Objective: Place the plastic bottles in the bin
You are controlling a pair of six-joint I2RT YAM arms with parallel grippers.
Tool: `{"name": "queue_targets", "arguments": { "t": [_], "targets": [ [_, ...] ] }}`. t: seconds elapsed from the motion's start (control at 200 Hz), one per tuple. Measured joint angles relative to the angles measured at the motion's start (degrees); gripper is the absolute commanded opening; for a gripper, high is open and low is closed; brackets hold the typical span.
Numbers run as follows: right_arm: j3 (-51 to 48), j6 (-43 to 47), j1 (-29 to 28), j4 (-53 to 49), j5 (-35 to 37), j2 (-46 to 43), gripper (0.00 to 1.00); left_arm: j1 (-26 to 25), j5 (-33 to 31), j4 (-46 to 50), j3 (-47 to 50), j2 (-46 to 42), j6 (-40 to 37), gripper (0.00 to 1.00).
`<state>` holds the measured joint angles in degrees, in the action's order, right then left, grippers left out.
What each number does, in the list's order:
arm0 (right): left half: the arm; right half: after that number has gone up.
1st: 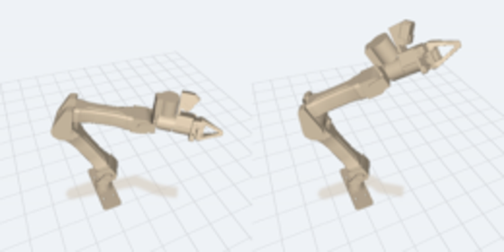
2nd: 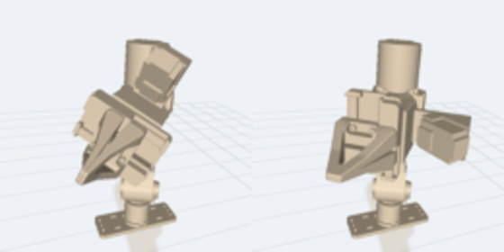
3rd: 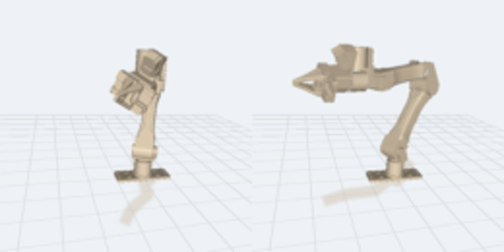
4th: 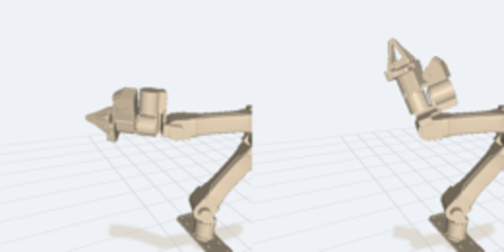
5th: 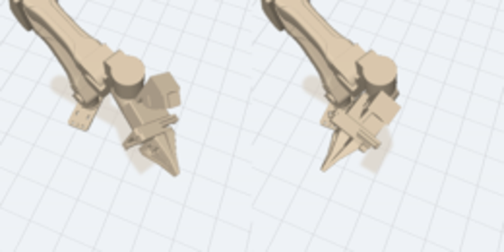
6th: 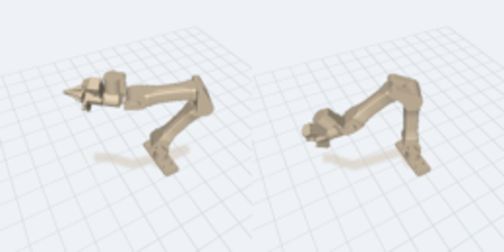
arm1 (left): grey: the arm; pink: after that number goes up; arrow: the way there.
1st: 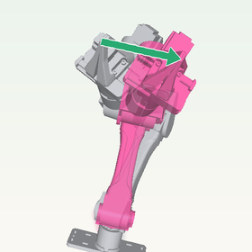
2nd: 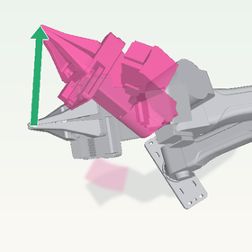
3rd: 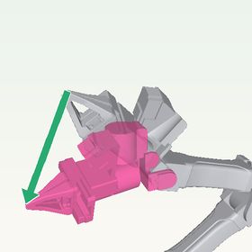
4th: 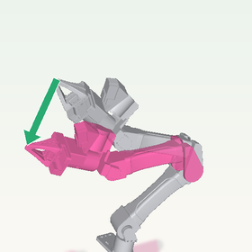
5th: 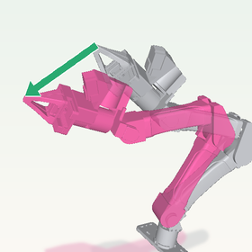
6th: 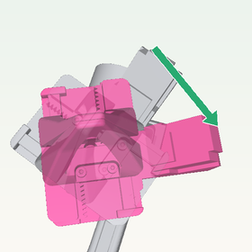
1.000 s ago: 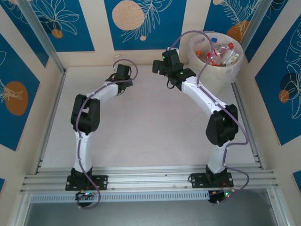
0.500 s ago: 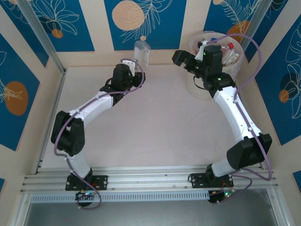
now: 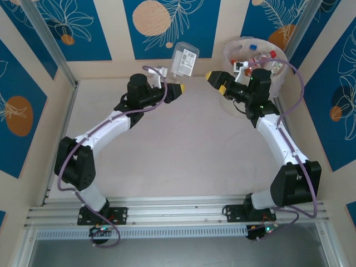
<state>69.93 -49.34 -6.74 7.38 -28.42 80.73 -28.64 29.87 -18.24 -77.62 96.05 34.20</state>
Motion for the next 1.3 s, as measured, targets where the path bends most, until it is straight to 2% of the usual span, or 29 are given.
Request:
{"name": "queue_targets", "arguments": {
  "t": [0.31, 0.815, 0.9, 0.955, 0.99, 1.06, 1.245, 1.3],
  "targets": [
    [-0.57, -5.14, -0.44, 17.73, -8.96, 4.22, 0.99, -0.17, 9.16, -6.75, 0.0, -1.84, 13.16, 0.04],
    [7.58, -7.58, -4.33, 23.45, -13.66, 10.43, 1.0, -3.8, 13.64, -9.44, -1.14, -1.62, 21.57, 0.04],
    [7.69, -8.26, -4.92, 24.61, -14.01, 11.02, 0.89, -4.26, 13.81, -10.01, -2.32, -1.11, 23.02, 0.08],
    [7.72, -8.72, -5.01, 25.07, -14.03, 10.99, 0.8, -4.28, 13.84, -10.03, -2.75, -0.59, 23.85, 0.15],
    [7.72, -8.76, -5.05, 25.33, -14.01, 10.93, 0.76, -4.28, 13.81, -10.05, -2.91, -0.28, 24.17, 0.25],
    [7.72, -8.81, -5.03, 25.42, -13.79, 10.88, 0.68, -4.28, 13.77, -9.99, -2.93, 0.02, 24.5, 0.38],
    [7.3, -8.28, -4.61, 23.87, -12.07, 9.22, 0.6, -4.39, 13.81, -10.03, -3.08, 0.07, 25.57, 0.99],
    [6.99, -7.41, -3.96, 22.34, -10.86, 8.02, 0.53, -4.57, 13.92, -9.9, -3.19, 0.04, 25.38, 1.0]
  ]
}}
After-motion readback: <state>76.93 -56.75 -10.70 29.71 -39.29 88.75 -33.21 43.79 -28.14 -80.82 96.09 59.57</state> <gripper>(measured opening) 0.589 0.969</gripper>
